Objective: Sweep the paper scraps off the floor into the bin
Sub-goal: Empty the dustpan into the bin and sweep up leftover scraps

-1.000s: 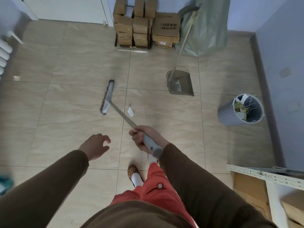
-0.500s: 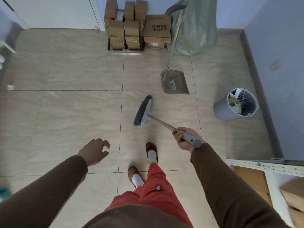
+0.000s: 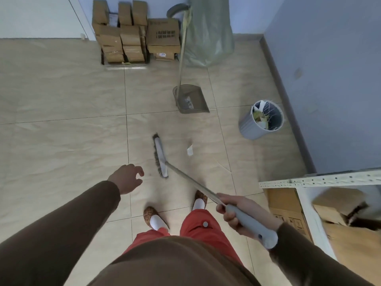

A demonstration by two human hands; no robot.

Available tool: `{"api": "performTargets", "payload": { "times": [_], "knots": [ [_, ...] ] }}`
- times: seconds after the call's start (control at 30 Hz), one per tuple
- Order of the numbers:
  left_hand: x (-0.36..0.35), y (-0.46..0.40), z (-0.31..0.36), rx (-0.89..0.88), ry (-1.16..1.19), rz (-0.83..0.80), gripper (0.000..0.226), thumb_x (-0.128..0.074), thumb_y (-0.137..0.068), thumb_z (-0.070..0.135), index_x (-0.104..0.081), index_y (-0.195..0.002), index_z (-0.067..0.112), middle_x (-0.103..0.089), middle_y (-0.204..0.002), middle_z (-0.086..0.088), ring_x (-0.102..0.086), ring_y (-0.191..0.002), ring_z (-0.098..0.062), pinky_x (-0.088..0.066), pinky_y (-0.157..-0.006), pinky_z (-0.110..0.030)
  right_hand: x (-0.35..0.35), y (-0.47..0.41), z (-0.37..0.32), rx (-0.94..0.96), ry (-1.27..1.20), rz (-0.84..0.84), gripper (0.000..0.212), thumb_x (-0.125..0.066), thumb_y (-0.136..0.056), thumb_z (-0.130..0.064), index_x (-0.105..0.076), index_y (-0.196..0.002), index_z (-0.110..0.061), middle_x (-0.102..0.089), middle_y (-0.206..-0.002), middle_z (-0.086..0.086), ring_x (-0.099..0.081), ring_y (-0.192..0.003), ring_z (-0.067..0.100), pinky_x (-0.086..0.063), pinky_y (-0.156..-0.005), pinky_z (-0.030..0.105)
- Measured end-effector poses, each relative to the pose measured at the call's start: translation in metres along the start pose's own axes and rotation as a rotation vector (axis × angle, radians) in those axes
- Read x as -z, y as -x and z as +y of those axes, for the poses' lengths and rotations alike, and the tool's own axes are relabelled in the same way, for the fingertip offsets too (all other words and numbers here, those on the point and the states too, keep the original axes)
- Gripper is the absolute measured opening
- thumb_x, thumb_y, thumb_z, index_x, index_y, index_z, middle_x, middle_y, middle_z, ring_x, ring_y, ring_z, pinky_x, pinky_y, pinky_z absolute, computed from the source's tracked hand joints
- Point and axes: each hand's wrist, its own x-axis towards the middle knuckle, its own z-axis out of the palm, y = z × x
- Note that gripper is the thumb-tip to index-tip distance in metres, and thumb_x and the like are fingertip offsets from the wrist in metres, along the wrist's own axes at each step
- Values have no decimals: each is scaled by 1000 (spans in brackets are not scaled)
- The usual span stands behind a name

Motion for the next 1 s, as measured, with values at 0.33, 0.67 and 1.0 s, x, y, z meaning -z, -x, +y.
{"api": "performTargets", "payload": {
  "times": [0.33, 0.67, 1.0],
  "knots": [
    [-27, -9, 55, 68, 7, 2, 25, -60, -92, 31, -63, -117, 29, -60, -122, -2, -55, -114, -21, -45, -97, -36, 127, -7, -79, -183, 451, 82, 34, -52, -100, -18, -48, -130, -2, -61, -79, 11, -53, -40, 10, -46, -32, 20],
    [-72, -24, 183, 52, 18, 3, 28, -60, -93, 33, -62, -120, 30, -60, -124, 0, -55, -115, -20, -45, -98, -35, 201, 2, -202, 90, 891, 215, 39, -44, -100, -13, -47, -139, -11, -61, -89, 12, -48, -47, 11, -42, -40, 20],
    [-67, -52, 244, -3, -8, 10, 26, -60, -92, 33, -62, -118, 32, -59, -120, 1, -53, -109, -20, -46, -95, -39, 261, 81, -137, 152, 469, 194, 37, -45, -101, -10, -48, -136, -20, -60, -83, 12, -49, -41, 13, -39, -34, 18]
  ]
}}
